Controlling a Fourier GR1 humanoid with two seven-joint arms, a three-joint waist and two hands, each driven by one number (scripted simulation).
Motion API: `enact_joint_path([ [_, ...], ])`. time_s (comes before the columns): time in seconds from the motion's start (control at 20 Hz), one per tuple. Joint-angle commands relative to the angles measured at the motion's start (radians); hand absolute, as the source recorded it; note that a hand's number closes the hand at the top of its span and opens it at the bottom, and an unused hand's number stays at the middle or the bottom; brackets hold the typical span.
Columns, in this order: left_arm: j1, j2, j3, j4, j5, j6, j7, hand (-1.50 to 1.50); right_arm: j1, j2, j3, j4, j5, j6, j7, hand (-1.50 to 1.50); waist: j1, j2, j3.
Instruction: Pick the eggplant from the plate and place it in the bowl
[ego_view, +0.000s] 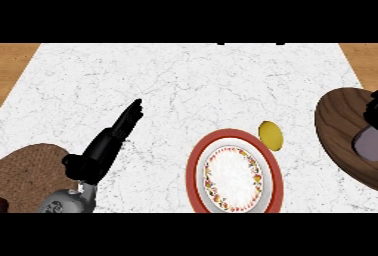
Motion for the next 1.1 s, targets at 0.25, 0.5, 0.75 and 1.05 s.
enact_joint_path([
  [0.25, 0.008, -0.003, -0.004, -0.039, -0.022, 0.003, 0.047, 0.0, -0.043, 0.067, -0.06, 0.301, -0.226, 0.38, -0.223, -1.5, 0.017, 0.002, 0.002],
  [0.5, -0.06, -0.007, 0.056, 0.044, 0.006, -0.044, 0.026, 0.0, -0.163, 0.121, -0.173, 0.495, -0.251, 0.425, -0.482, -1.5, 0.009, 0.004, 0.001],
  [0.75, -0.022, -0.031, 0.049, -0.013, -0.017, -0.023, 0.025, 0.0, -0.215, 0.189, -0.282, 0.604, -0.276, 0.343, -0.524, -1.5, 0.007, 0.001, 0.001],
  [1.05, -0.027, -0.037, 0.037, 0.022, -0.033, -0.039, 0.029, 0.0, -0.219, 0.138, -0.477, 0.685, -0.445, 0.411, -0.57, -1.5, -0.007, 0.0, 0.001],
])
